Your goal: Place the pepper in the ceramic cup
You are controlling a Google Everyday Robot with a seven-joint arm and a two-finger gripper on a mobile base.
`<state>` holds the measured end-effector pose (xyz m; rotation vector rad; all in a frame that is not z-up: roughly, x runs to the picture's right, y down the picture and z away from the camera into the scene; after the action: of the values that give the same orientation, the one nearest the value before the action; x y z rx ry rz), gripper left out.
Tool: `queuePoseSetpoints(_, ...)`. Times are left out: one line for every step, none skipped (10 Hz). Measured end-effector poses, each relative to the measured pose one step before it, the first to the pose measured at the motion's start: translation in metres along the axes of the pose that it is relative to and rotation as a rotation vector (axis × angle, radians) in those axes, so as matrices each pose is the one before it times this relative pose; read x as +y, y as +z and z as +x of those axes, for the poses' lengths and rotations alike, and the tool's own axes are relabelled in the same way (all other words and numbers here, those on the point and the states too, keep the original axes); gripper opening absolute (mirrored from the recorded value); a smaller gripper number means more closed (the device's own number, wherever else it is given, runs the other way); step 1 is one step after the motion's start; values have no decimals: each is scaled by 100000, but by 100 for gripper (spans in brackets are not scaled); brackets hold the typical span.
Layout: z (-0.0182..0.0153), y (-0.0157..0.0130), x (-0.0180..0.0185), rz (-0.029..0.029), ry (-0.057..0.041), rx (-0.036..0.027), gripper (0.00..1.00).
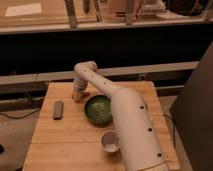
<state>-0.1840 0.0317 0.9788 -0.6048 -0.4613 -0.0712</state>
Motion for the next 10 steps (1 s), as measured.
queuePoseSetpoints(169,-54,28,-104,593,-338,16)
queuePoseSetpoints(144,-197,17,179,516,-606,5)
queuePoseSetpoints(38,-277,-11,419,126,-465,1)
queuePoseSetpoints(-19,-656,-53,1015,-62,-748,0)
queuePoseSetpoints(-10,-783,2,1153,59,-1178,0)
queuePoseSetpoints(-103,-1111,-14,1578,-105,-2156,0)
queuePoseSetpoints(-85,-812,24,1279,-293,-2201,0)
queuePoseSetpoints(-165,-736,-69,1210,-176,-1864,0)
queuePoseSetpoints(-161,-956,-17,1539,-161,-3137,0)
queuePoseSetpoints(-302,-758,-45,1190,-217,-2817,0)
